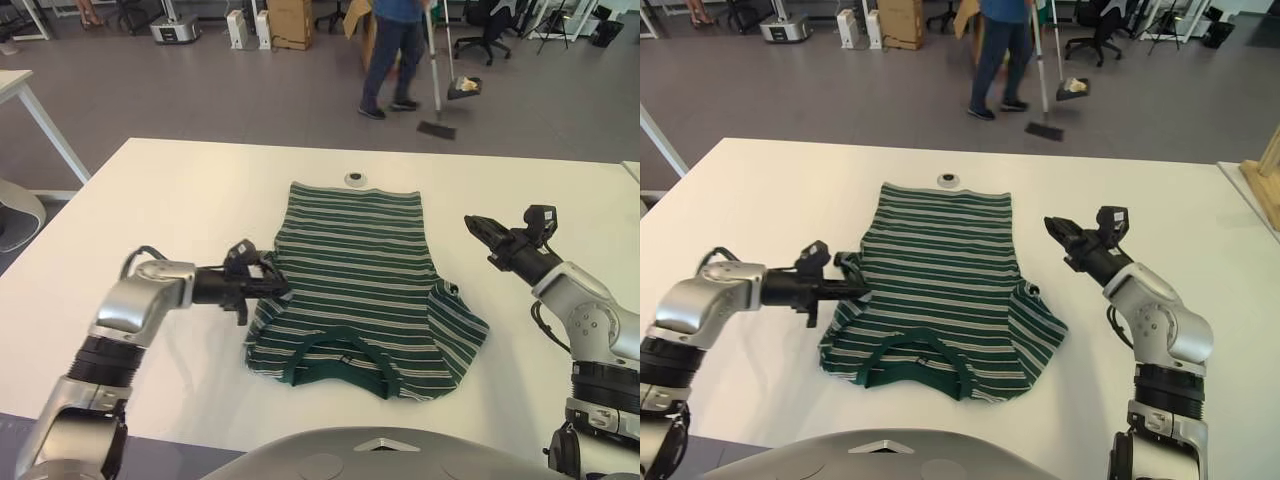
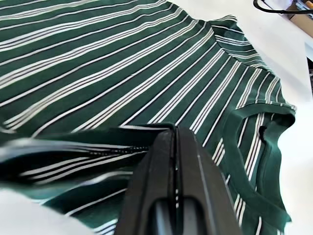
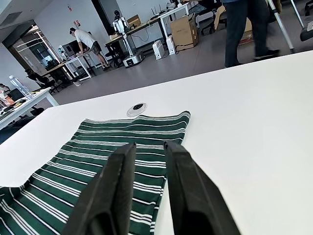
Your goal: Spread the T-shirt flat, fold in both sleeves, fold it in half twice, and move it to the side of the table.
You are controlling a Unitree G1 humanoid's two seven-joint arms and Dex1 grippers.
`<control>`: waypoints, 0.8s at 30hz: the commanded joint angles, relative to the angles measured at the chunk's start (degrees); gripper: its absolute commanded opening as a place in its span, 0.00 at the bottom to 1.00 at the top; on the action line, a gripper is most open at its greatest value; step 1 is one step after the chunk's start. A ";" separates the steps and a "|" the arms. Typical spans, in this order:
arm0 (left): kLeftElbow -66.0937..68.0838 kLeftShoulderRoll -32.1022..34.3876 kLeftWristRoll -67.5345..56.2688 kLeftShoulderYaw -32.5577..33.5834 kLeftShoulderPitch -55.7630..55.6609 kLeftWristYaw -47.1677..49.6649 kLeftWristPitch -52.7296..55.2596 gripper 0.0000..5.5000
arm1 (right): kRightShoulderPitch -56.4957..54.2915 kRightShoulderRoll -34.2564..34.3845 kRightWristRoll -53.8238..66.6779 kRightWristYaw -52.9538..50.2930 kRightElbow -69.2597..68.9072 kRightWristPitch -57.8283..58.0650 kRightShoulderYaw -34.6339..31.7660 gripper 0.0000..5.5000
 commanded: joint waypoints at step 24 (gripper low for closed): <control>-0.11 -13.20 -22.82 29.59 1.15 26.28 3.31 0.14 | 23.57 -23.43 5.38 25.90 -1.48 15.52 -0.83 0.23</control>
